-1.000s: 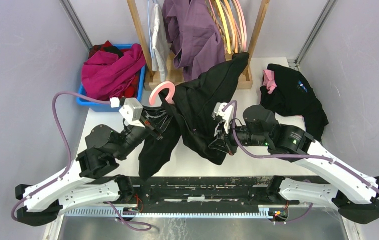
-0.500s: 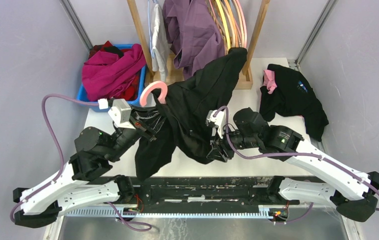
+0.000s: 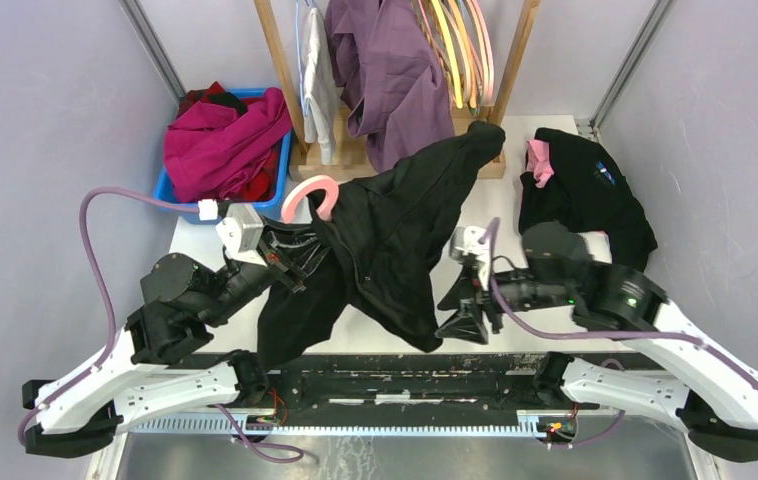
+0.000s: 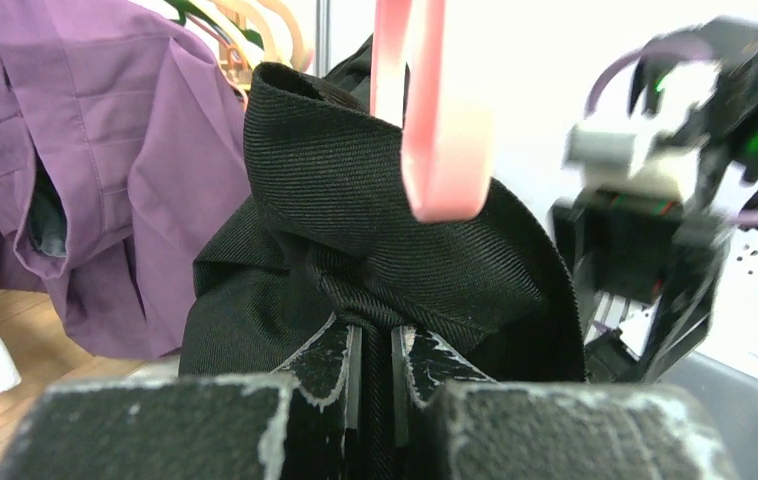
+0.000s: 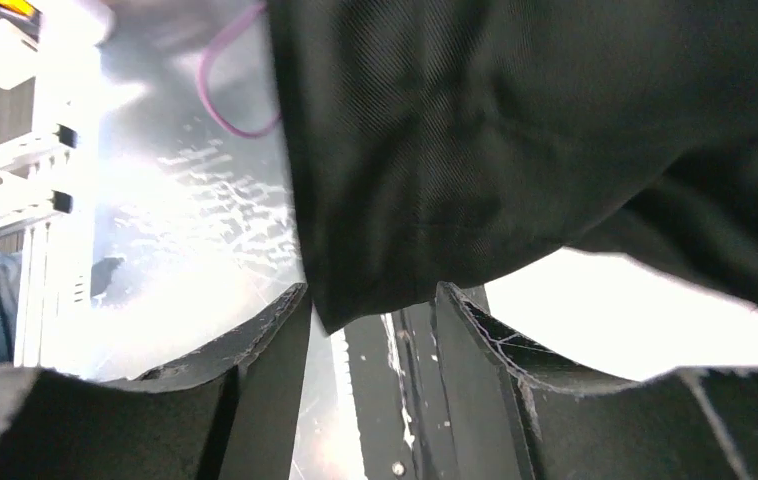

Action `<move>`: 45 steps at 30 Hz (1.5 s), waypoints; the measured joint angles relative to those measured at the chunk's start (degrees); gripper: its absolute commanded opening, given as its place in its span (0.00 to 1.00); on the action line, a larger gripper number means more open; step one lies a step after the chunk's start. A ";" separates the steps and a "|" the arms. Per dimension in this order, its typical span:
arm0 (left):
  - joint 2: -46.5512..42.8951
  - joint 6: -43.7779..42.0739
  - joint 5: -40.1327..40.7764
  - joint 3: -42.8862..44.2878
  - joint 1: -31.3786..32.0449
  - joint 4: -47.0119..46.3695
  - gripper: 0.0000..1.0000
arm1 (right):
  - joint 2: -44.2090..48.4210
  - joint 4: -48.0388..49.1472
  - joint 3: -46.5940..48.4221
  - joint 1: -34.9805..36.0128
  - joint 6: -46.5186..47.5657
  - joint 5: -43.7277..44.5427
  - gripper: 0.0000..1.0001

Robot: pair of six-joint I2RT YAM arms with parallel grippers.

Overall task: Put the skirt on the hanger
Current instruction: Hang the skirt on the hanger.

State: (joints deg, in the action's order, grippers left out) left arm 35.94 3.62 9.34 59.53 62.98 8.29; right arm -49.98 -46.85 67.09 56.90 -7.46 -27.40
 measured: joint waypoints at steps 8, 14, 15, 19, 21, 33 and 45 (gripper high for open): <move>0.02 1.31 -2.91 0.02 -0.02 6.05 0.07 | 5.33 0.87 9.73 0.00 0.87 -6.91 0.55; 2.27 2.91 -10.54 2.38 -0.13 9.38 0.08 | -0.20 0.07 18.80 0.00 5.53 -2.78 0.54; 2.62 3.08 -11.82 2.71 -0.15 9.55 0.08 | -1.42 -0.28 20.20 0.00 6.54 -1.68 0.54; 3.82 4.39 -17.14 3.56 -0.20 10.03 0.09 | -6.73 -2.86 26.12 0.00 10.40 1.73 0.55; 4.26 4.61 -19.34 3.74 -0.17 10.43 0.09 | -8.83 -3.76 28.15 0.00 11.82 2.29 0.55; 7.06 5.14 -27.41 5.44 -0.28 13.27 0.10 | -12.11 -10.03 34.95 0.04 16.96 0.37 0.58; 8.96 5.14 -32.61 8.46 -0.28 14.14 0.10 | -17.86 -12.41 32.98 0.04 17.29 -5.18 0.59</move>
State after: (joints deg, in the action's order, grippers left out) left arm 44.91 8.75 -23.27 67.99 62.70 22.44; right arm -67.83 -59.27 100.07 56.95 9.82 -32.58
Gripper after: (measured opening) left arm 0.124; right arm 0.586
